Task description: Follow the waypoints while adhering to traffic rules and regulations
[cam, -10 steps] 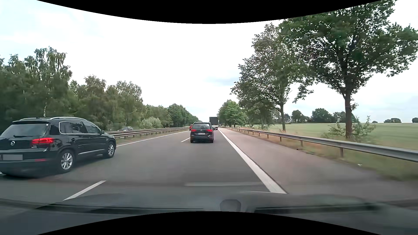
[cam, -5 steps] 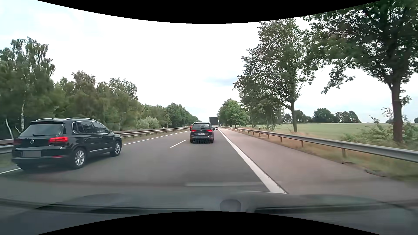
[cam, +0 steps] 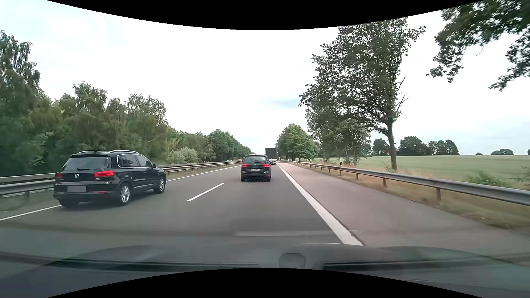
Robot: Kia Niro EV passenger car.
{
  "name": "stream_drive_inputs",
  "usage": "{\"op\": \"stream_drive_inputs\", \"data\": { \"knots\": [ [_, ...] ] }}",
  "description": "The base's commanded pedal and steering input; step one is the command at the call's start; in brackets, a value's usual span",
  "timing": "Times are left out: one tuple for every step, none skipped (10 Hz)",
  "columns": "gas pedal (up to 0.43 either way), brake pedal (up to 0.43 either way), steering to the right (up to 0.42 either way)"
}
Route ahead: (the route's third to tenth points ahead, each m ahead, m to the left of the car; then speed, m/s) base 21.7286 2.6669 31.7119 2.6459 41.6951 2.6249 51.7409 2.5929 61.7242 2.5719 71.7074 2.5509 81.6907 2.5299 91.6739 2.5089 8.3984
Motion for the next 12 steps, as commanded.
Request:
{"op": "stream_drive_inputs", "data": {
  "knots": [
    [0.177,0.000,-0.002],
    [0.177,0.000,-0.002],
    [0.177,0.000,-0.002],
    [0.177,0.000,-0.002],
    [0.177,0.000,-0.002],
    [0.177,0.000,-0.002],
    [0.177,0.000,-0.002],
    [0.177,0.000,-0.002],
    [0.177,0.000,-0.002],
    [0.177,0.000,-0.002],
    [0.177,0.000,-0.002],
    [0.177,0.000,-0.001]
  ]
}}
